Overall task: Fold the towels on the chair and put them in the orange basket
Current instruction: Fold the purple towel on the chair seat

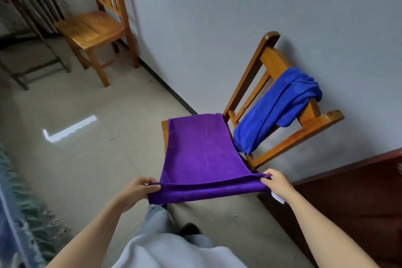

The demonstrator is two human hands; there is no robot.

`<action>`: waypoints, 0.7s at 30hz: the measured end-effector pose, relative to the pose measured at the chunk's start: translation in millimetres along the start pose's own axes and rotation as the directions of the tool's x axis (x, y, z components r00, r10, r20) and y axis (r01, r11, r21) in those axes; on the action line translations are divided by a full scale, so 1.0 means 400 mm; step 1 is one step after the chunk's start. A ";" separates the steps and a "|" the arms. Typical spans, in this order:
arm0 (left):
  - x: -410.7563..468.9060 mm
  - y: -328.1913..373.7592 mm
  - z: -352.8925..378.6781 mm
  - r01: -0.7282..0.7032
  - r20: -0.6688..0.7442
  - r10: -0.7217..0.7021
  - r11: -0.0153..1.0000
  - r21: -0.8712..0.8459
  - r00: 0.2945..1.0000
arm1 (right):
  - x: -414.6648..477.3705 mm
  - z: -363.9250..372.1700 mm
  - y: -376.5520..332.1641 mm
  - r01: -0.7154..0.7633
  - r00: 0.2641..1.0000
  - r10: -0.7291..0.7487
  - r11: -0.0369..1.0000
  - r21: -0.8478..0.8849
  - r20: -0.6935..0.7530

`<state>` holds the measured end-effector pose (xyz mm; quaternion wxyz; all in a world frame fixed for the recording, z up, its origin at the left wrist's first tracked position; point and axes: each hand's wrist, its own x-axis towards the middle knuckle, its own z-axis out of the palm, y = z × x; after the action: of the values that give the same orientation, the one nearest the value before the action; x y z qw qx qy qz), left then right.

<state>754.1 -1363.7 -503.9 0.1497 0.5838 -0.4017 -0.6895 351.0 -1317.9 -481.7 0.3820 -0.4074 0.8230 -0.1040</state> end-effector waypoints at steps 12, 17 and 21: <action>-0.005 -0.048 0.042 0.342 0.183 -0.337 0.940 0.005 0.923 | -0.017 -0.018 0.041 -0.057 0.981 0.062 0.998 -0.029 0.184; 0.020 -0.044 0.055 0.224 0.042 -0.230 0.968 0.115 0.972 | -0.014 0.009 0.036 -0.042 0.995 0.038 0.998 0.048 0.088; 0.070 -0.057 0.104 0.059 -0.008 -0.060 0.942 0.330 0.998 | 0.013 0.138 0.033 -0.067 0.987 0.062 0.997 0.024 0.150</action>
<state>713.9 -1352.6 -539.8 0.0286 0.6116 -0.4940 -0.6174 380.8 -1305.7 -528.9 0.4515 -0.3816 0.8033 -0.0726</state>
